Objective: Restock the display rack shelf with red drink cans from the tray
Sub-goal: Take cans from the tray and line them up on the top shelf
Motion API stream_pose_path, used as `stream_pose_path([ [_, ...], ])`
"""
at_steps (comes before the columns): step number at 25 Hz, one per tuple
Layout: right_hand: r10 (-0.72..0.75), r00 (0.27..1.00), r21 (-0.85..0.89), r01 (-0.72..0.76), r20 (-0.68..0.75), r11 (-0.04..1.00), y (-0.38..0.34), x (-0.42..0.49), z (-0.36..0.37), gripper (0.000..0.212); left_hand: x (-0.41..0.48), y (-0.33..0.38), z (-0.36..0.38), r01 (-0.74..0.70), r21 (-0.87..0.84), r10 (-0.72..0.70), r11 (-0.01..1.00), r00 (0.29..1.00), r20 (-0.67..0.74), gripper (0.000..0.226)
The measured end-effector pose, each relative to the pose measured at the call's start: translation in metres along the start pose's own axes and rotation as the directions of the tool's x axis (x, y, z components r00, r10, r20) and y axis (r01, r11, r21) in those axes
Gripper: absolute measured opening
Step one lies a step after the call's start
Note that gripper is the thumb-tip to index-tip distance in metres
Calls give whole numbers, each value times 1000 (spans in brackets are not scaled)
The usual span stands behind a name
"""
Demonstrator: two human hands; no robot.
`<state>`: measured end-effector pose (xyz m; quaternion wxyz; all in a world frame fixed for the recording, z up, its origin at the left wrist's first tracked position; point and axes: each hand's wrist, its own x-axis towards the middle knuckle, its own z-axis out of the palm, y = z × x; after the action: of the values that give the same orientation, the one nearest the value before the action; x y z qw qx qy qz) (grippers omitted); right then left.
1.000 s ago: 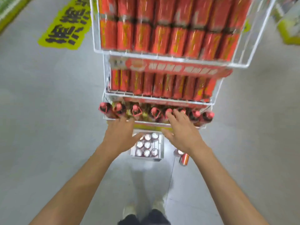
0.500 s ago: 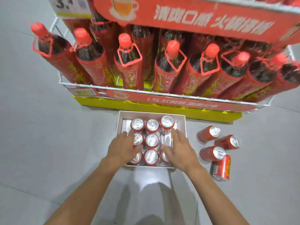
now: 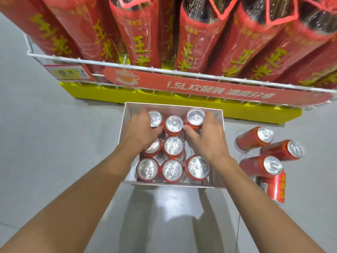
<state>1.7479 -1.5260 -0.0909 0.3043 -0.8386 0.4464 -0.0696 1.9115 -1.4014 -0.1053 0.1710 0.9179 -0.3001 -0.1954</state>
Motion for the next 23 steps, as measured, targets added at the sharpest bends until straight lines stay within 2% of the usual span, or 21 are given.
stream_pose_path([
  [4,4,1000,94,-3,-1,996,-19,-17,-36,48,-17,8,-46,-52,-227,49,972,999,-19,51],
  [8,-45,999,191,47,-15,980,-95,-47,-142,49,-56,54,-191,-129,-307,145,943,989,30,53],
  [12,-152,988,229,145,11,962,-222,-90,-309,57,-125,143,-394,-236,-363,289,901,952,97,47],
  [15,-240,971,246,231,6,941,-330,-125,-461,66,-182,219,-562,-261,-447,352,855,927,131,42],
  [18,-262,965,252,258,-18,933,-423,-159,-604,67,-232,284,-710,-256,-528,381,810,914,142,40],
  [20,-288,956,240,291,-50,926,-475,-178,-688,66,-258,322,-790,-251,-580,388,775,913,123,41],
  [23,-325,940,217,340,-104,915,-532,-191,-777,59,-281,372,-871,-255,-621,378,741,923,71,42],
])
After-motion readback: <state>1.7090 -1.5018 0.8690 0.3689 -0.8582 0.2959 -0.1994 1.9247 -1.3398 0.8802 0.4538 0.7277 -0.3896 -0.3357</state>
